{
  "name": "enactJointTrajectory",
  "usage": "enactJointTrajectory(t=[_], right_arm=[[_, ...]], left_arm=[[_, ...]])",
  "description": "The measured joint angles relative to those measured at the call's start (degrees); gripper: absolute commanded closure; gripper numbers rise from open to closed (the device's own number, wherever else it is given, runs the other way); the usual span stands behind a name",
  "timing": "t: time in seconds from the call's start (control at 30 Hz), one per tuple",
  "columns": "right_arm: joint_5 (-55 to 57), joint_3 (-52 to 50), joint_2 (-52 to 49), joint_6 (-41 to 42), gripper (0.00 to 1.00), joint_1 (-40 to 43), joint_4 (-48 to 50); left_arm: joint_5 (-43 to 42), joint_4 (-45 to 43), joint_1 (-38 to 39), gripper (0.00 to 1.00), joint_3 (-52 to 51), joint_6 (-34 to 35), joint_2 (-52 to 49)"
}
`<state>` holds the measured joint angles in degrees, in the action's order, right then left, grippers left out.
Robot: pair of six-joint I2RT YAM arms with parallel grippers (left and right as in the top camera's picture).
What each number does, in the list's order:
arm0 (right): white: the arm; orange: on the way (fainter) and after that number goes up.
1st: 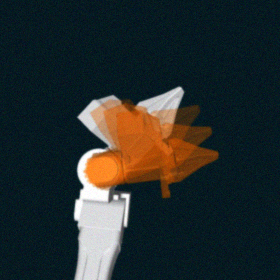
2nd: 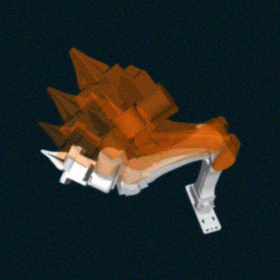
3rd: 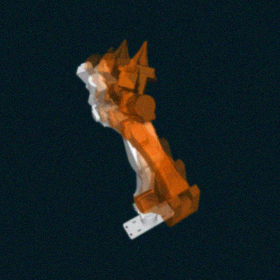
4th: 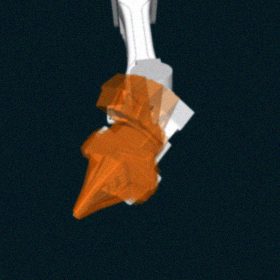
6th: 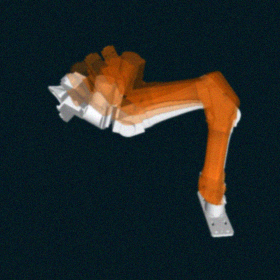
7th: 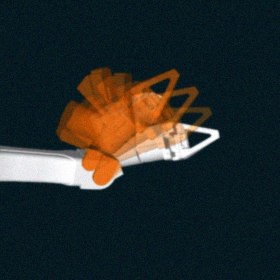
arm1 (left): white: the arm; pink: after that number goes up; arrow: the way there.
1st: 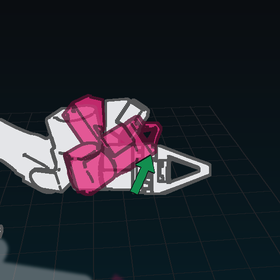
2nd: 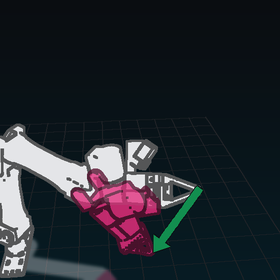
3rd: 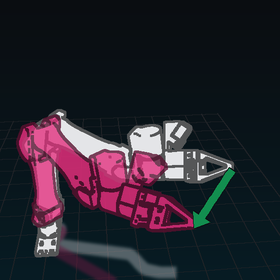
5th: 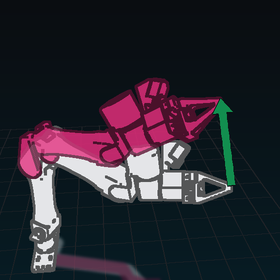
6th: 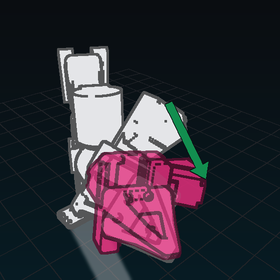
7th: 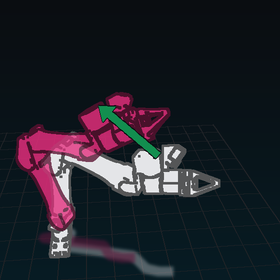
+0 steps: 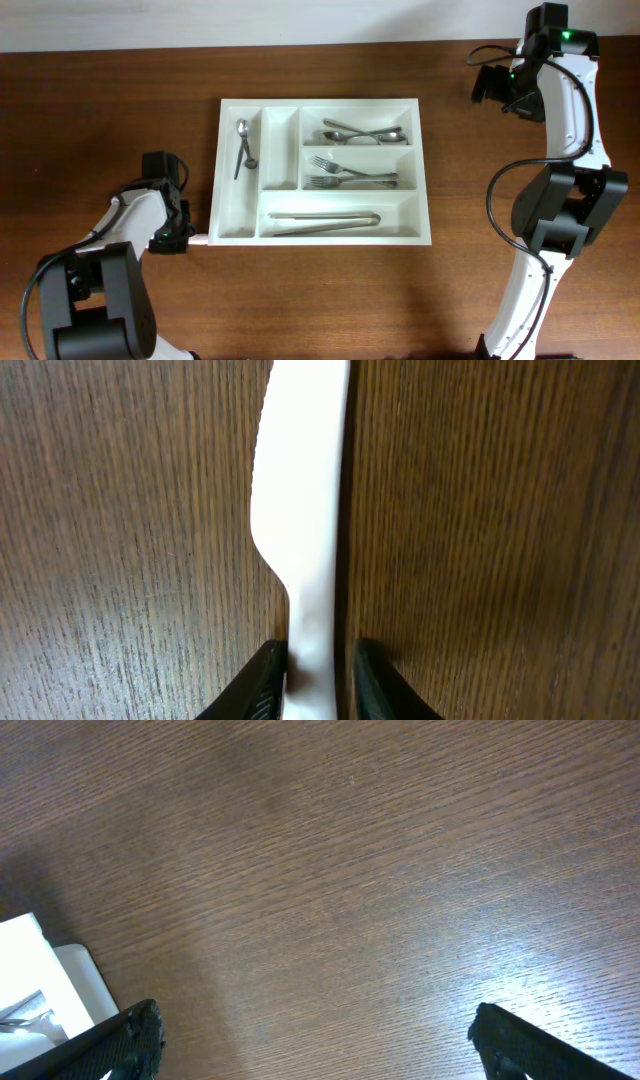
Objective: Pack container
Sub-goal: 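Close the left gripper on the knife handle and lift it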
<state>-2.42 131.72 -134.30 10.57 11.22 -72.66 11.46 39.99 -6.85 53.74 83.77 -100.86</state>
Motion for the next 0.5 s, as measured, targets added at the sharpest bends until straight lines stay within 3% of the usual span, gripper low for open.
enactJointTrajectory(t=[0.17,0.23,0.5], right_arm=[[0.00,0.00,0.00,0.00,0.01,0.00,0.00],[0.02,0.00,0.00,0.02,0.01,0.00,0.00],[0.00,0.00,0.00,0.02,0.01,0.00,0.00]], left_arm=[[-0.07,0.52,-0.04,0.88,-0.02,-0.15,0.00],[-0.09,0.52,-0.04,0.98,-0.02,-0.17,0.00],[-0.09,0.55,-0.04,0.98,-0.02,-0.15,0.00]])
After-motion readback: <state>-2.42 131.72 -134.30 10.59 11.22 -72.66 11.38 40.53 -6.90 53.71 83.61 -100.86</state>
